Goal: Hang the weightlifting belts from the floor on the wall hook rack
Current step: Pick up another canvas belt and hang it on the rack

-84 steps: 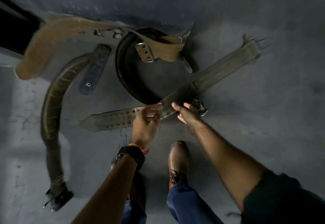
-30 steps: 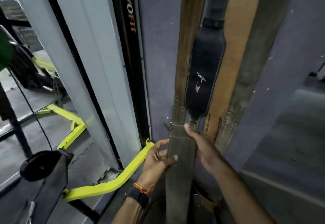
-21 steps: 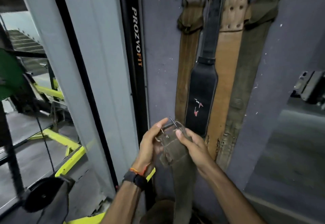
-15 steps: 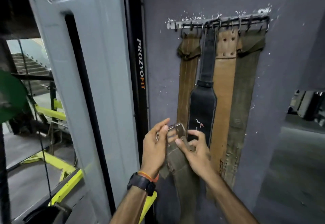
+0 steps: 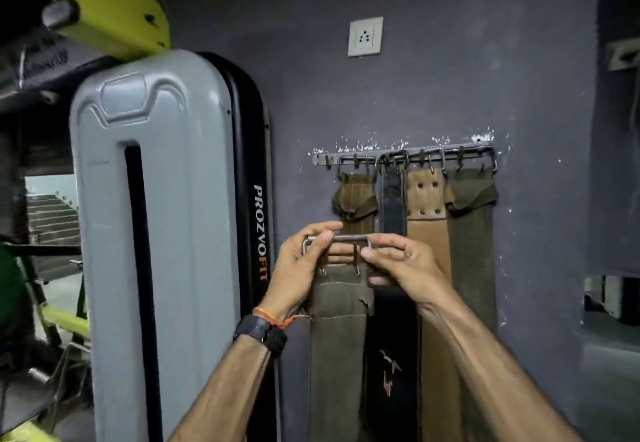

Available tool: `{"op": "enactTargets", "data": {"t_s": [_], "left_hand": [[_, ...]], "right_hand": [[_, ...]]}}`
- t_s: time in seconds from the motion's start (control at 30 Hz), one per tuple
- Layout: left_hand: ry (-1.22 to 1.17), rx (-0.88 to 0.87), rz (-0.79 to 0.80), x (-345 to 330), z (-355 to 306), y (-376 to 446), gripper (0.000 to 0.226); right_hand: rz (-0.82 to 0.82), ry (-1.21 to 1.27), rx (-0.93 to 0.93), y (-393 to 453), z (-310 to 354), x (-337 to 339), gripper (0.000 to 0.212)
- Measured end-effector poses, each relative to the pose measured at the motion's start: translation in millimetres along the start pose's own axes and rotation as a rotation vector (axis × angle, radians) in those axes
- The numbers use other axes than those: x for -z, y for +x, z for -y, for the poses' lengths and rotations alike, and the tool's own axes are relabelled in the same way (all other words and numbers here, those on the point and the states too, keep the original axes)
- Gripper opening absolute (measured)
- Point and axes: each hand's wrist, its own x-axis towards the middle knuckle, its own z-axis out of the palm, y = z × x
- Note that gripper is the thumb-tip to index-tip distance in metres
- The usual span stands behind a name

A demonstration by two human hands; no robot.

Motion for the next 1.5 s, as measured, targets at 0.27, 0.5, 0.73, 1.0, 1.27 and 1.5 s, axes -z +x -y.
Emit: {"op": "enactTargets", "data": {"t_s": [0.27, 0.5, 0.73, 1.0, 1.27, 1.5], "left_hand": [[0.129, -0.077, -0.244, 27, -8, 106, 0.015], [0.163, -0.093, -0.373, 47, 21, 185, 0.016], [0.025, -0.128, -0.39, 82, 44, 280, 0.015], [-0.275, -0.077, -0.325, 72, 90, 334, 0.017], [-0.18, -0.145, -0.383, 63, 105, 357, 0.018], [-0.006, -0.25, -0.397, 74, 116, 362, 0.008]], "right_hand": [[-0.143, 0.062, 0.172, 105, 22, -16, 0.015], [-0.235, -0.11, 0.347, 174, 21, -41, 0.018], [-0.21, -0.376, 0.316, 253, 63, -65, 0.029], [-0.159, -0.821, 0.485, 268, 25, -49, 0.08], [-0.467, -1.141, 0.684, 283, 7, -56, 0.039], [-0.439, -1.462, 0.731, 289, 3, -70, 0.044]]}}
